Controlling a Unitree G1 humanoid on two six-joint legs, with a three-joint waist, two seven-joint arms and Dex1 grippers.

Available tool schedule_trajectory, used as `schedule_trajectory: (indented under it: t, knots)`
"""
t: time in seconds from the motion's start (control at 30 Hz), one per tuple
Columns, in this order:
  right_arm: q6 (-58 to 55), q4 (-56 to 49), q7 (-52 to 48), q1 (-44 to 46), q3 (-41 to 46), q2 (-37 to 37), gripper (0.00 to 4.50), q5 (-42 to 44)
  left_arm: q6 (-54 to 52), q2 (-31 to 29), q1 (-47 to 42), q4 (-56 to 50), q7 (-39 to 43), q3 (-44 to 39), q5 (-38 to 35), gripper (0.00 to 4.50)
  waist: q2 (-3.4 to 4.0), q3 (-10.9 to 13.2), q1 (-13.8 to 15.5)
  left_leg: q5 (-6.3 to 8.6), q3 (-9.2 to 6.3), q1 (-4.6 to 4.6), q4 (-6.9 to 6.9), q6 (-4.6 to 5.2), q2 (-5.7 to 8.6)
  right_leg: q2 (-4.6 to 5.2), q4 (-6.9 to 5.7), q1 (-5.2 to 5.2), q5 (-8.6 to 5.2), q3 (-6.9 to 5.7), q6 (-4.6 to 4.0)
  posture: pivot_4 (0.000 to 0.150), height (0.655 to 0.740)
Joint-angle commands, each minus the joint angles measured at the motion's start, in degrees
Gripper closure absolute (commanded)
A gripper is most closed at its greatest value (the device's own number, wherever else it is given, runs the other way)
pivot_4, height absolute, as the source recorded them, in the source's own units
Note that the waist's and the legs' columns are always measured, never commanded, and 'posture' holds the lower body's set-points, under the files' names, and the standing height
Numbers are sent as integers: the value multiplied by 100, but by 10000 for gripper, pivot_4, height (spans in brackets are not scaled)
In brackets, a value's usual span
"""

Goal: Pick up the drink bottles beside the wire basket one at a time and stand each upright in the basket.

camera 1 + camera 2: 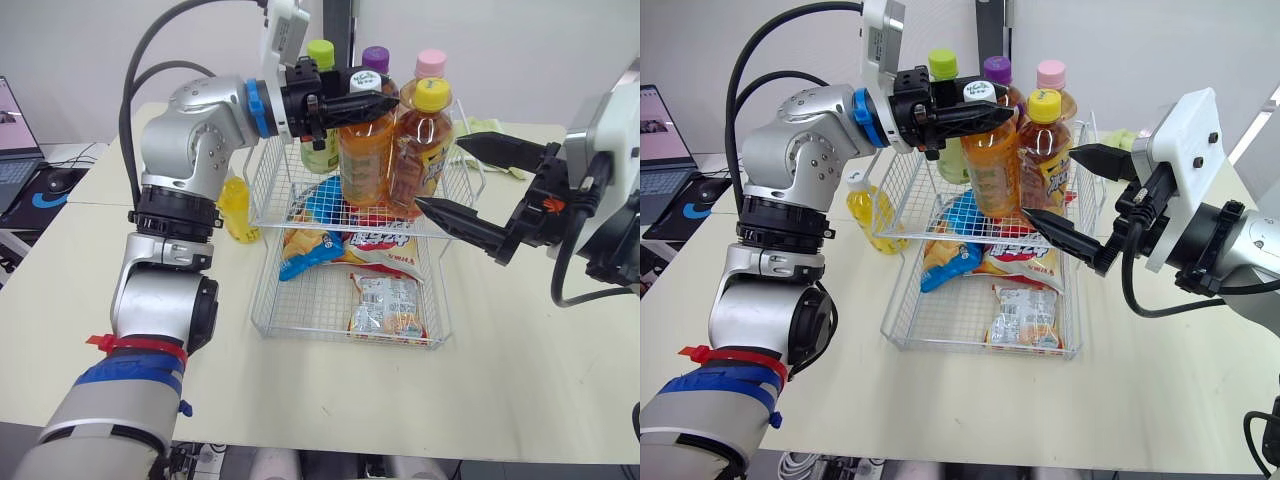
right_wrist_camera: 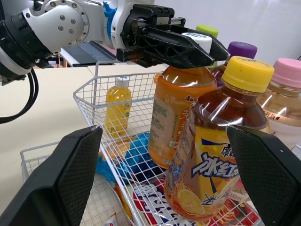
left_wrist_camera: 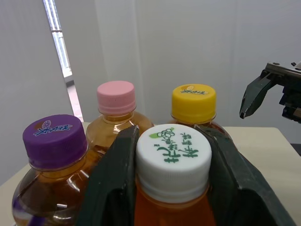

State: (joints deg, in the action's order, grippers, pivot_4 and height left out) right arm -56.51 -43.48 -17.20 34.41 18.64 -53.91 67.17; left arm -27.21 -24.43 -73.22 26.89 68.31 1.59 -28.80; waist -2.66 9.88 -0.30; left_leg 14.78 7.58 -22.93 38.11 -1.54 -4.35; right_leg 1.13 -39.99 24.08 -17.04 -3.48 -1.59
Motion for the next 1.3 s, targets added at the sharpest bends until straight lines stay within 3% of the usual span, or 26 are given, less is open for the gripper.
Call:
schedule_trajectory:
  t: [0.03, 0.13, 0.2, 0.43, 0.57, 0.83, 1.03, 1.23, 1.3]
  knots:
    - [168, -46, 46, 7, 157, -105, 0, 144, -166, -94, -95, -237, 92, -234, -154, 13632, 0, 0, -1, 0, 0, 0, 0, 0, 0, 0, 0, 0, 0, -1, 0, 1500, 7400]
    - [205, 3, -8, 29, 118, -133, 0, 161, -366, -286, -149, -374, 106, -406, -258, 3721, 0, 0, -13, 0, 0, -1, 0, 0, -1, -1, 0, 2, 0, -1, 0, 1500, 7400]
    - [239, 43, -79, 59, 67, -146, 0, 177, -554, -467, -99, -532, 62, -537, -303, 477, 0, 0, -17, 0, -1, -1, -1, 0, -1, -1, 0, 2, 0, -1, 0, 1500, 7400]
    - [432, 341, -523, 478, -448, -7, 0, 96, -1612, -1143, 274, -1520, -792, -1416, -857, 477, 1, 0, -28, 0, -1, 2, 0, 0, -3, -1, -1, 0, 0, 1, 0, 1500, 7400]
    - [634, 658, -894, 844, -900, 262, 0, -184, -1611, -1554, 738, -1840, -1665, -1989, -693, 477, 2, -1, -63, 0, -5, 2, 4, 0, -4, -1, -4, -1, 0, -3, 0, 1500, 7400]
    - [1049, 1381, -1830, 1407, -1618, 964, 0, -850, -1592, -2285, 2852, -2927, -2651, -3450, -738, 477, 3, -3, -139, 0, 0, 4, 2, -1, -12, -2, -6, 2, 1, -3, -1, 1500, 7400]
    - [1337, 1871, -2449, 1664, -1980, 1422, 0, -1318, -1489, -1486, 6023, -4516, -3079, -4857, -828, 477, 3, -7, -151, 1, 8, 11, -2, 0, -10, 4, 1, -3, 1, 5, -1, 1500, 7400]
    - [1505, 2186, -2851, 1814, -2060, 1672, 0, -1681, -1338, -278, 7983, -5888, -3523, -5245, -1318, 477, -26, -25, -96, 2, -9, 11, 1, 2, -11, 5, -2, -14, 2, -11, -2, 1500, 7400]
    - [1514, 2190, -2936, 1799, -2027, 1690, 0, -1730, -1262, -134, 8276, -6110, -3618, -5178, -1411, 477, -28, -26, -79, 3, -16, 23, 1, 4, -9, 7, 3, -33, 2, -16, -2, 1500, 7400]
